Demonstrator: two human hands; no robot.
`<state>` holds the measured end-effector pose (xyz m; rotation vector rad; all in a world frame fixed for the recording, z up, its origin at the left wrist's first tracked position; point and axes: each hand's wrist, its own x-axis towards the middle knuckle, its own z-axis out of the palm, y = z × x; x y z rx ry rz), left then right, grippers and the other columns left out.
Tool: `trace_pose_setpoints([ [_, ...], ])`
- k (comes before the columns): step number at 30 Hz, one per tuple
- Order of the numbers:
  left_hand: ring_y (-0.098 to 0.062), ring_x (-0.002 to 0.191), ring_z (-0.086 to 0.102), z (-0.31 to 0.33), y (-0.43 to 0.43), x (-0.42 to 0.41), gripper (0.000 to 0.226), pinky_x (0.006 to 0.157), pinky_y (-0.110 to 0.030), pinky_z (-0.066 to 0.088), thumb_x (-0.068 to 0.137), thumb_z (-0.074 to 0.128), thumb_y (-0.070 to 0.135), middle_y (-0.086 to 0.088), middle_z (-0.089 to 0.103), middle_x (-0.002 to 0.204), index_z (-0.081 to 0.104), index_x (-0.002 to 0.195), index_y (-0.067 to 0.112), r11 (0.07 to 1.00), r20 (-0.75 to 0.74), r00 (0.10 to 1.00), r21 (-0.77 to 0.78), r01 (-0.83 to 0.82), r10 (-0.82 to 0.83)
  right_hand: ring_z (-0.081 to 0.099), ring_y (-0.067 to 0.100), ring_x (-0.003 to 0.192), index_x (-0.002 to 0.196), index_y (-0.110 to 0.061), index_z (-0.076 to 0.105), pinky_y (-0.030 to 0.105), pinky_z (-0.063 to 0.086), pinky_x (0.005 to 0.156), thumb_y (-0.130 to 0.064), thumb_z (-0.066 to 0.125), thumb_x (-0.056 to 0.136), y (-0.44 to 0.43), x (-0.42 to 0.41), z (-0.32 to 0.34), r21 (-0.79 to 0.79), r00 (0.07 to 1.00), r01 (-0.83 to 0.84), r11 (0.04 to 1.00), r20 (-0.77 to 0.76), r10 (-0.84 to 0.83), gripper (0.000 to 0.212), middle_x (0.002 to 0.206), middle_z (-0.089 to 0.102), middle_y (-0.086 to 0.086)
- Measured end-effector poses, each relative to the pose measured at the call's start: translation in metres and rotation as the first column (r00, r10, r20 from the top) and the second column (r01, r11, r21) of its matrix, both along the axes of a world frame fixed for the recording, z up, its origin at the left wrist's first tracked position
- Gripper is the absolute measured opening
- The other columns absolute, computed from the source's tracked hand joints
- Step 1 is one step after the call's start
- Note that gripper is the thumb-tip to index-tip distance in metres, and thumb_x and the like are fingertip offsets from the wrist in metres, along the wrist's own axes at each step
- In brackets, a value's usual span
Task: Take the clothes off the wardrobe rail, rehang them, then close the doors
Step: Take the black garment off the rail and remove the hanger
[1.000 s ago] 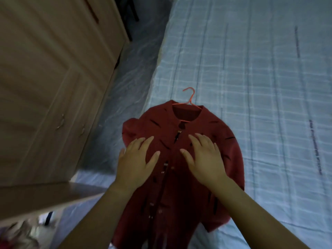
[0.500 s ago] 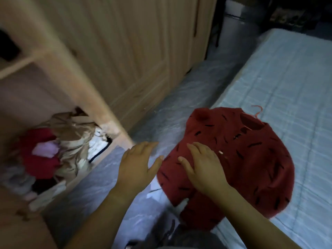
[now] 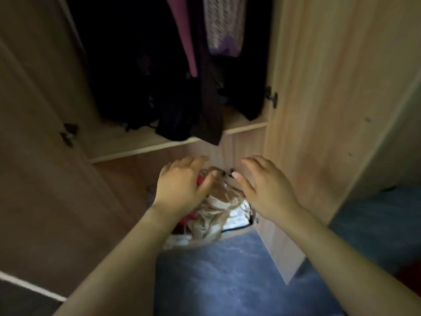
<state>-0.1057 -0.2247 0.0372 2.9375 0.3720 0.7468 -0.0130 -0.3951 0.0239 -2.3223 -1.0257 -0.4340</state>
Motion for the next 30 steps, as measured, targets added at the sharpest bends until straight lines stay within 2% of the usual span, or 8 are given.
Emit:
trace_pose_setpoints([
  [4,-0.031,0.102,0.060,0.065,0.067,0.012,0.065,0.084,-0.040,0.044,0.082,0.024,0.061,-0.005,0.065,0.111,0.057,0.124,0.022,0.992,0.107,0.991,0.084,-0.093,0.084,0.059,0.031,0.104,0.116,-0.005,0.061,0.038,0.050,0.085,-0.050,0.035,0.090,0.078,0.029,0.061,0.065,0.983,-0.104,0.992,0.155,0.093,0.058,0.114,0.063,0.012],
  [7,-0.028,0.102,0.060,0.110,0.112,0.032,0.067,0.084,-0.043,0.048,0.083,0.022,0.062,-0.004,0.065,0.112,0.056,0.124,0.022,0.983,0.187,0.977,0.133,-0.128,0.102,0.053,0.026,0.115,0.123,-0.009,0.057,0.035,0.044,0.091,-0.051,0.038,0.093,0.128,0.057,0.111,0.112,0.960,-0.168,0.979,0.242,0.137,0.055,0.125,0.057,0.008],
  [11,-0.025,0.106,0.057,0.169,0.165,0.073,0.066,0.085,-0.042,0.048,0.083,0.022,0.063,-0.002,0.061,0.118,0.054,0.125,0.023,0.971,0.287,0.950,0.168,-0.172,0.119,0.048,0.022,0.120,0.128,-0.012,0.052,0.033,0.042,0.090,-0.046,0.043,0.095,0.189,0.105,0.178,0.150,0.910,-0.268,0.952,0.364,0.199,0.048,0.131,0.052,0.003],
  [18,-0.020,0.115,0.050,0.285,0.249,0.161,0.062,0.088,-0.041,0.047,0.083,0.027,0.062,-0.001,0.051,0.129,0.049,0.130,0.026,0.975,0.399,0.910,0.127,-0.181,0.117,0.046,0.017,0.119,0.129,-0.015,0.049,0.032,0.046,0.087,-0.048,0.040,0.094,0.287,0.203,0.312,0.155,0.791,-0.389,0.908,0.561,0.244,0.049,0.131,0.050,-0.001],
  [24,-0.022,0.113,0.050,0.364,0.310,0.223,0.063,0.088,-0.043,0.047,0.081,0.028,0.062,-0.002,0.050,0.127,0.049,0.129,0.027,0.954,0.474,0.868,0.163,-0.251,0.147,0.046,0.019,0.117,0.125,-0.014,0.053,0.029,0.041,0.090,-0.044,0.046,0.094,0.350,0.267,0.427,0.201,0.669,-0.457,0.866,0.720,0.186,0.045,0.127,0.051,0.003],
  [27,-0.022,0.118,0.047,0.393,0.338,0.243,0.066,0.093,-0.043,0.044,0.080,0.027,0.063,-0.003,0.047,0.131,0.045,0.133,0.027,0.962,0.471,0.872,0.146,-0.229,0.135,0.043,0.023,0.119,0.123,-0.014,0.055,0.033,0.037,0.095,-0.041,0.049,0.093,0.376,0.291,0.475,0.235,0.610,-0.462,0.855,0.784,0.114,0.041,0.127,0.051,0.005],
  [30,-0.024,0.121,0.045,0.421,0.365,0.259,0.067,0.096,-0.043,0.043,0.083,0.029,0.063,-0.006,0.045,0.135,0.042,0.137,0.027,0.962,0.482,0.867,0.154,-0.224,0.125,0.035,0.024,0.127,0.128,-0.018,0.053,0.037,0.035,0.101,-0.042,0.050,0.092,0.400,0.306,0.516,0.245,0.556,-0.427,0.870,0.830,0.040,0.043,0.136,0.044,0.005],
])
